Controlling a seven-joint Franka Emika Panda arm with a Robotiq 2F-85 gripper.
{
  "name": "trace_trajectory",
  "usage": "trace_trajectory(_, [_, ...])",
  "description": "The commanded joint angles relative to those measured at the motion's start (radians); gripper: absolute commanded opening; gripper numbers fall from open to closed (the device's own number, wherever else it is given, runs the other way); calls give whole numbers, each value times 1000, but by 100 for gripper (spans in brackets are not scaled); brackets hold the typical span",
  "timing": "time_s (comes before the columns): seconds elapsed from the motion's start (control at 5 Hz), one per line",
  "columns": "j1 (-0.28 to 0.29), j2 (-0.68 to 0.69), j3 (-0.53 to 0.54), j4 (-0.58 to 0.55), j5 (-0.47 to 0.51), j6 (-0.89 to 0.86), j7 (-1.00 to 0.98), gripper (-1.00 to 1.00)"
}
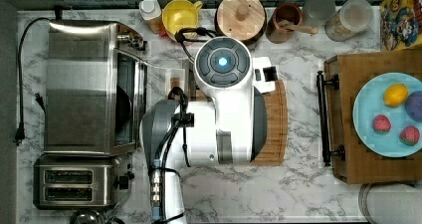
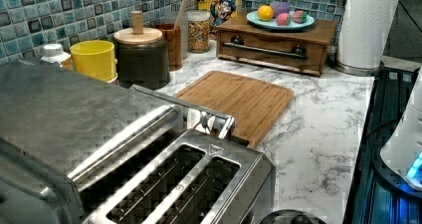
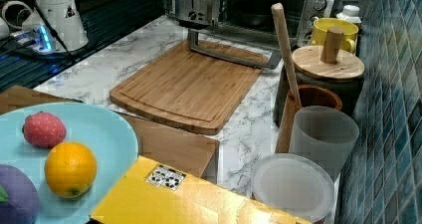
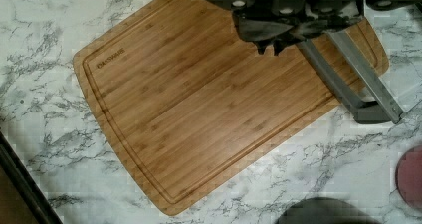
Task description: Close the oven.
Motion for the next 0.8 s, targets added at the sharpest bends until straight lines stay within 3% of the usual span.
trace_trajectory(0.2, [-4, -33, -4, -103, 27, 78, -18, -100])
trace_trajectory(0.4, [-17, -114, -17, -276, 108, 213, -193, -100])
trace_trajectory(0.8, [-95, -69, -103, -341, 377, 206, -693, -100])
